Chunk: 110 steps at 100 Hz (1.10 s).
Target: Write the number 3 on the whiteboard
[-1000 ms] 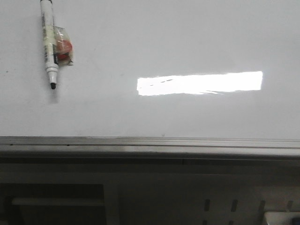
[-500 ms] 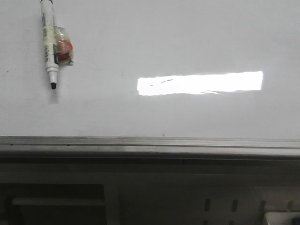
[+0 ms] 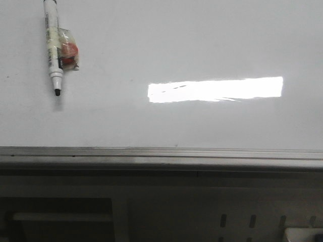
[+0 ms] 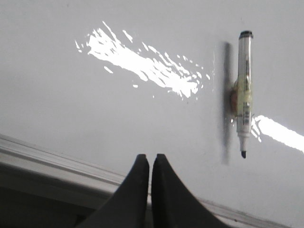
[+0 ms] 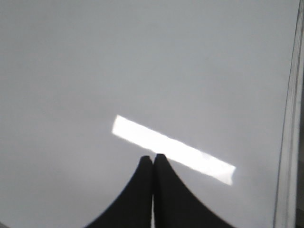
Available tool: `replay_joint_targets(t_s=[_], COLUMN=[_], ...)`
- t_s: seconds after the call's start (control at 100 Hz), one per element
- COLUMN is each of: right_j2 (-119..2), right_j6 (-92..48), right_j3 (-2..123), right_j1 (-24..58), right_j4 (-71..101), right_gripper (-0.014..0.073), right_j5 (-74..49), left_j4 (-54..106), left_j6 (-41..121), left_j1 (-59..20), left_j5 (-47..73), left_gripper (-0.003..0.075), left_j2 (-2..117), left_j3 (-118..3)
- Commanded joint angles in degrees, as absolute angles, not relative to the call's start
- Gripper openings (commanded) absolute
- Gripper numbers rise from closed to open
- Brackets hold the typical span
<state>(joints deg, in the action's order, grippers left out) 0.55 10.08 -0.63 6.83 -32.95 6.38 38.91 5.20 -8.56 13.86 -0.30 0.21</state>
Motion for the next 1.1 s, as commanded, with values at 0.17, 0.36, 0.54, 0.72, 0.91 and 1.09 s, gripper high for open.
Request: replay_joint_targets(t_s=[0.17, 0.36, 0.54, 0.72, 0.91, 1.09], right_j2=[1.4, 1.4, 1.4, 0.9, -2.8, -7.2], right_j6=[9.9, 9.9, 9.9, 9.8, 8.4, 0.9], right_j3=[-2.0, -1.9, 1.6, 10.0, 20.2, 26.7], right_j1=[6.6, 6.6, 6.6, 6.6, 6.6, 6.6], right_j4=[7.1, 29.7, 35.6, 23.6, 12.3, 12.0], right_gripper=[-0.0066, -0.0066, -0.0064, -0.0060, 0.0136, 0.0275], right_j5=[12.2, 13.1, 4.3, -5.6, -14.3, -23.5], left_j4=[54.7, 59.9, 54.8, 34.2, 28.9, 31.6], left_j6=[4.8, 4.8, 8.7, 8.8, 11.5, 11.7], left_j1=[-8.5, -8.5, -8.5, -8.5, -8.5, -8.6], left_j5=[7.8, 8.0, 12.0, 20.2, 28.4, 34.1], left_gripper=[-0.0020, -0.0020, -0.0020, -0.0011, 0.0274, 0.0445], left_j2=[-1.6, -1.6, -0.8, 7.6, 23.7, 38.1], left_j3=[2.1, 1.9, -3.7, -16.6, -28.5, -37.1])
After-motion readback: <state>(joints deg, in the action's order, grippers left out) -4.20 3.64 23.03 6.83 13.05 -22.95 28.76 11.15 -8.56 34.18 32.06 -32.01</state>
